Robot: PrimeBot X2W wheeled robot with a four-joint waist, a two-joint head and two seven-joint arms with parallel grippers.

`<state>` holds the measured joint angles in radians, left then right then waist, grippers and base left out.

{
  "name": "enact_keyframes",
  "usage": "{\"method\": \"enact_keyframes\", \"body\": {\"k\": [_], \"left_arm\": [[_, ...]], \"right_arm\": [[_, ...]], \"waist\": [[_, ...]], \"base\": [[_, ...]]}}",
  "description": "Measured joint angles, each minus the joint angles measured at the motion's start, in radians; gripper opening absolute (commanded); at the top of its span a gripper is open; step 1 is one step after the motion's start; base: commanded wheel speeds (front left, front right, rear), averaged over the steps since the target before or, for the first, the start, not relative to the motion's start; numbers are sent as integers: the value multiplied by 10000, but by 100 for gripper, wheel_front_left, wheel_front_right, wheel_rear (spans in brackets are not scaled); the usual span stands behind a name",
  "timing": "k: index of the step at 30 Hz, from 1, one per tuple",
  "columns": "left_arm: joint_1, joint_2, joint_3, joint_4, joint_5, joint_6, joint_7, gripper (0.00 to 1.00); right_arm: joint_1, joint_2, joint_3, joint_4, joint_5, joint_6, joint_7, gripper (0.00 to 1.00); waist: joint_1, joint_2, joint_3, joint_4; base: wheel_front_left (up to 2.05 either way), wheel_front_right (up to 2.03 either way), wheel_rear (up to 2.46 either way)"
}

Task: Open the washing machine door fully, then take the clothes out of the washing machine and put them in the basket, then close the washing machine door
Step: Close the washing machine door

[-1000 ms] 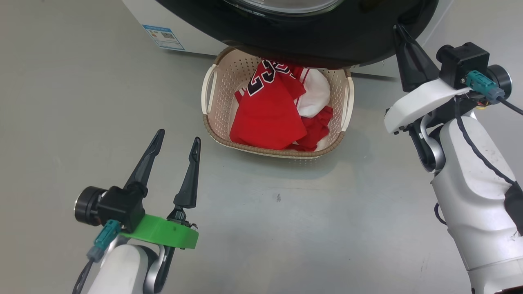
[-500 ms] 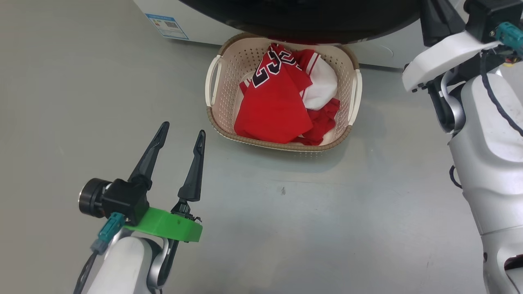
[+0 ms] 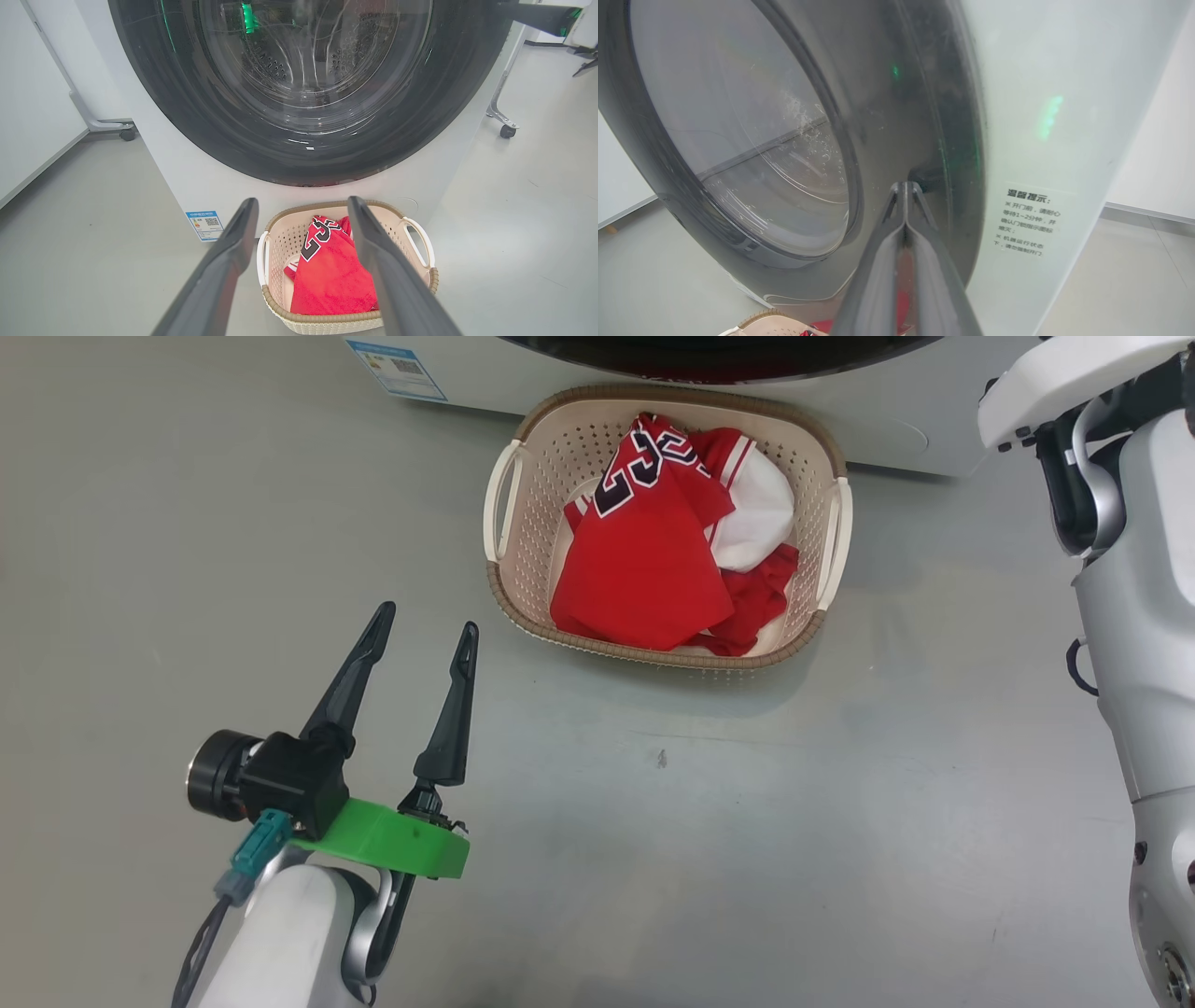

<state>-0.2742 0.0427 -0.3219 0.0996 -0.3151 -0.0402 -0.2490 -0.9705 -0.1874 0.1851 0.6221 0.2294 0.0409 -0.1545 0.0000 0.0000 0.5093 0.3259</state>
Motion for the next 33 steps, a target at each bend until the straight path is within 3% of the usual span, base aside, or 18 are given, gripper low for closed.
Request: {"method": "enact_keyframes", "body": {"k": [14,22,33], "left_arm": [[-231,-35,42,186,0,0,-2,100],[-257,-48,192,276,0,12,-2,100],[-192,-48,485,431,13,46,-2,100]], "right_arm": [[-269,98,44,825,69,21,-453,0],[-196,257,128,1083,151,196,-683,0],[1093,543,146,1149,437,460,-888,0]], "waist": [[0,0,14,11],[0,0,-254,-85],[0,0,-834,-431]], "base": [[0,0,0],[0,0,0],[0,0,0]]}}
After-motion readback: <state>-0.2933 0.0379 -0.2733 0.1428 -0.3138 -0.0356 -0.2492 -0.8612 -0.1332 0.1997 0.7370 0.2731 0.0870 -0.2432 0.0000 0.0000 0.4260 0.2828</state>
